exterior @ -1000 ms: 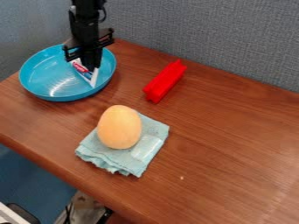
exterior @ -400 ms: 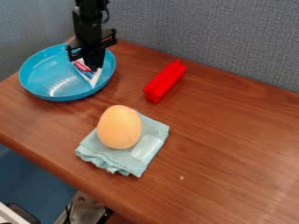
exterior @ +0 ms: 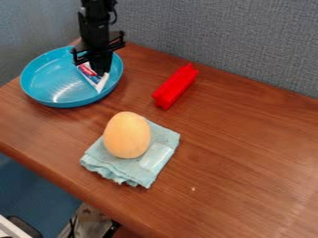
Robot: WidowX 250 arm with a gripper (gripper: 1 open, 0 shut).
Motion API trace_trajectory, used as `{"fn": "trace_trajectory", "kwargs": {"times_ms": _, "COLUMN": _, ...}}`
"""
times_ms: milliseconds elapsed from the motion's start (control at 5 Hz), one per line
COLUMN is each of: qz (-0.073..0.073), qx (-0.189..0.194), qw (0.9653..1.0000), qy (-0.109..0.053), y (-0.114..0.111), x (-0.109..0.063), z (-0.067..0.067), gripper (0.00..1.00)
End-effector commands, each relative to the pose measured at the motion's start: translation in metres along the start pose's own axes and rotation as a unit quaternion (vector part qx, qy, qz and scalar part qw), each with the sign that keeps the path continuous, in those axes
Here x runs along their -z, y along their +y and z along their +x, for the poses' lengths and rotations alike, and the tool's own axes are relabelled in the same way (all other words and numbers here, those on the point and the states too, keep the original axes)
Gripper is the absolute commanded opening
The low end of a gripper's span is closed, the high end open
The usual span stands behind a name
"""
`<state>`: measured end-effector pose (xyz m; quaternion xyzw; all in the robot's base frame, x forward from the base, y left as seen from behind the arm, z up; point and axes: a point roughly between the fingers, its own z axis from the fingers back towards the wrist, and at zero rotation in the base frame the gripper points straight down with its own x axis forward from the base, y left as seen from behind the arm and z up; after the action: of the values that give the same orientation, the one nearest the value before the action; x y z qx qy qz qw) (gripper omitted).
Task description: Put the toothpaste on the blue plate
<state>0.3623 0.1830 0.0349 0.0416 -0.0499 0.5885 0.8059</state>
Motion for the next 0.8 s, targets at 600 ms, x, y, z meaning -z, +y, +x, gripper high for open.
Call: {"fn": "trace_trajectory", "kwargs": {"times_ms": 600, "qz": -0.013, "qx": 0.018, "qw": 0.9997, "qy": -0.005, "y": -0.0027, "x": -0.0139, "z": 0.0058, "gripper": 0.0}}
